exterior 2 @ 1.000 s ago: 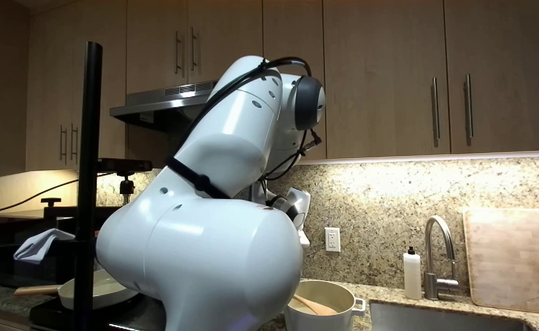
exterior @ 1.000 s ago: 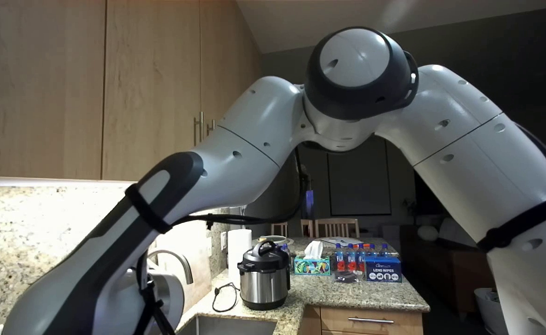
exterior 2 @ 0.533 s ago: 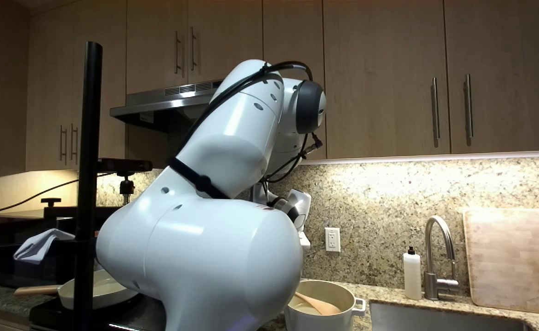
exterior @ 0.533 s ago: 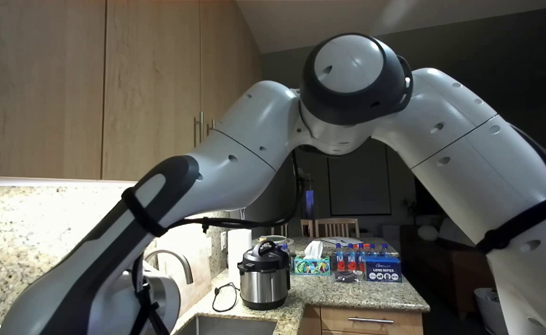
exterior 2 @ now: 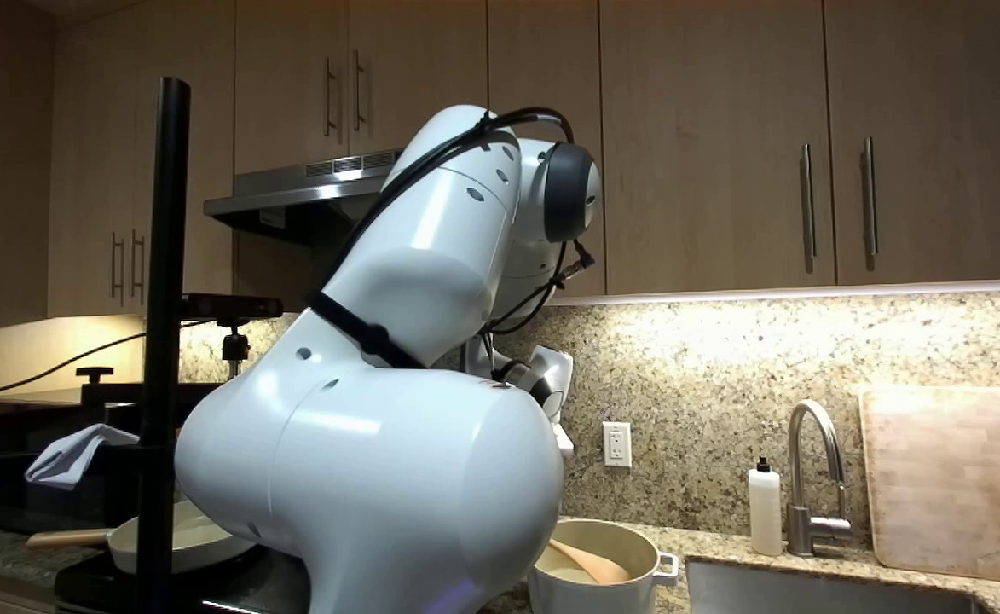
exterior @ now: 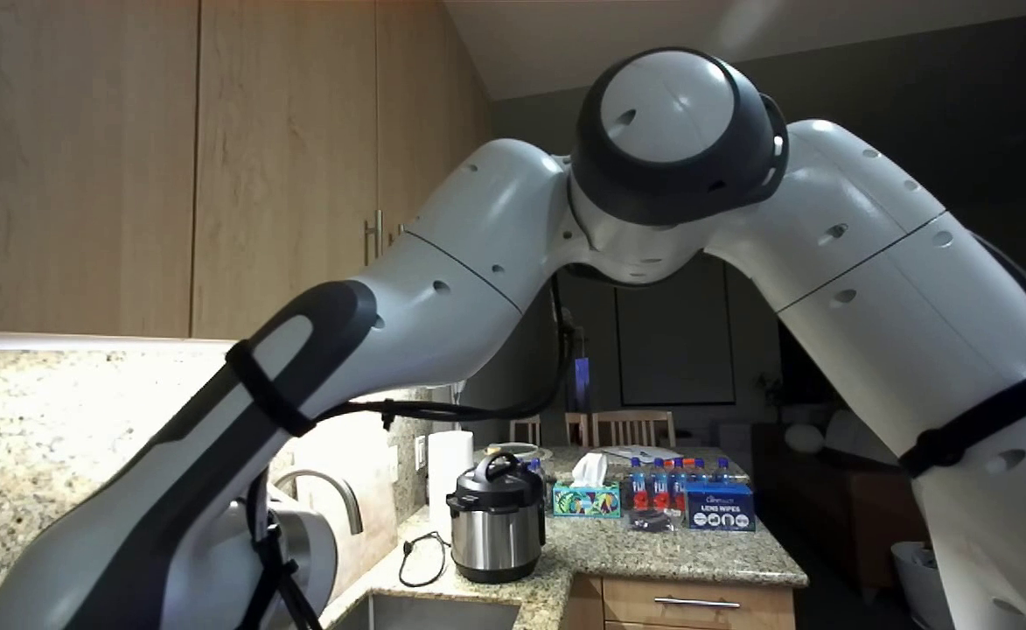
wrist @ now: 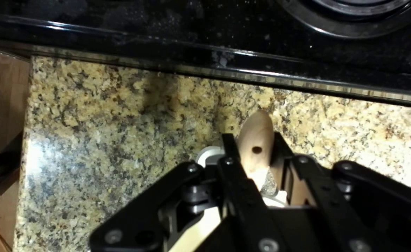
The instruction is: Use the spatula to stir the pot
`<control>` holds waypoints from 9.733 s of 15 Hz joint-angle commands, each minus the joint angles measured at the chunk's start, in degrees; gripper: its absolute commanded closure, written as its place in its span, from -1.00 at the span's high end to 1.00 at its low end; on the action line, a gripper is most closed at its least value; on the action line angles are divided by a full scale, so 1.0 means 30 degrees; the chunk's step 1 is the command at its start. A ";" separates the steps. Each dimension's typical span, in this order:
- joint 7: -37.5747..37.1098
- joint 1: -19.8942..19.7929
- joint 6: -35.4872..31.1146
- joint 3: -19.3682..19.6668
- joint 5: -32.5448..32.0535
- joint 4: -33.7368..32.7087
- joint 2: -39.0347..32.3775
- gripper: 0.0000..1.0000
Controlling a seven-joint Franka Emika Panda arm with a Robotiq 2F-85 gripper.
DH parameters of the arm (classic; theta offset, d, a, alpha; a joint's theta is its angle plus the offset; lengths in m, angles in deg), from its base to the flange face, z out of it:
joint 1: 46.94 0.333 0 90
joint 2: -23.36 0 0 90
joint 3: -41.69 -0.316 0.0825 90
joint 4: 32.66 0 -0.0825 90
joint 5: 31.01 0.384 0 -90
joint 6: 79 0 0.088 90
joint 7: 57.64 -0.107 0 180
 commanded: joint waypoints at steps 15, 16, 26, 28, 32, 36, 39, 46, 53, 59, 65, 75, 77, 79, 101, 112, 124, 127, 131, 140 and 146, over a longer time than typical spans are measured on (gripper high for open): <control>1.6469 -0.6395 0.3649 -0.2916 1.1312 0.2895 0.3213 -0.82; 1.7105 -0.6295 0.4154 -0.2442 1.2064 0.3080 0.3550 -0.82; 1.7128 -0.5402 0.7436 0.0962 1.2674 0.4417 0.7365 -0.82; 1.6405 -0.5118 0.8016 0.1227 1.1767 0.3882 0.7766 -0.82; 1.5928 -0.4825 0.9367 0.1425 1.0500 0.2365 0.7212 -0.82; 1.6362 -0.4831 1.0333 0.1558 1.0800 0.1669 0.6351 -0.82; 1.6498 -0.4880 1.1519 0.1736 1.0686 0.0919 0.5402 -0.82; 1.5244 -0.4680 1.3044 0.2332 0.9145 -0.1961 0.3133 -0.82; 1.6283 -0.4914 1.6347 0.2428 0.9747 -0.4717 -0.0038 -0.82; 1.5389 -0.4921 1.6996 0.2892 1.0663 -0.4255 -0.0491 -0.82; 1.5739 -0.4989 1.5759 0.3599 1.2513 -0.2366 0.0678 -0.82; 1.6187 -0.4999 1.3702 0.4121 1.4752 0.1606 0.2961 -0.82; 1.6687 -0.5076 1.2816 0.4064 1.5558 0.2763 0.3555 -0.82; 1.7180 -0.5078 1.2107 0.3980 1.6360 0.3731 0.4018 -0.82; 1.6973 -0.4397 1.1699 0.3160 1.4500 0.1873 0.4703 -0.82; 1.7245 -0.5418 1.6033 0.3774 1.3065 -0.2336 0.1127 -0.82; 1.8982 -0.6060 1.5445 0.4215 1.5302 0.1062 0.2438 -0.82; 1.9468 -0.6216 1.5468 0.4342 1.5914 0.1831 0.2716 -0.83; 1.9658 -0.6318 1.5300 0.4548 1.6488 0.2980 0.3448 -0.83; 2.0717 -0.6089 1.2137 0.4562 1.9511 0.7462 0.6774 -0.83; 1.9215 -0.5964 0.9469 0.4346 1.9706 0.7888 0.8581 -0.83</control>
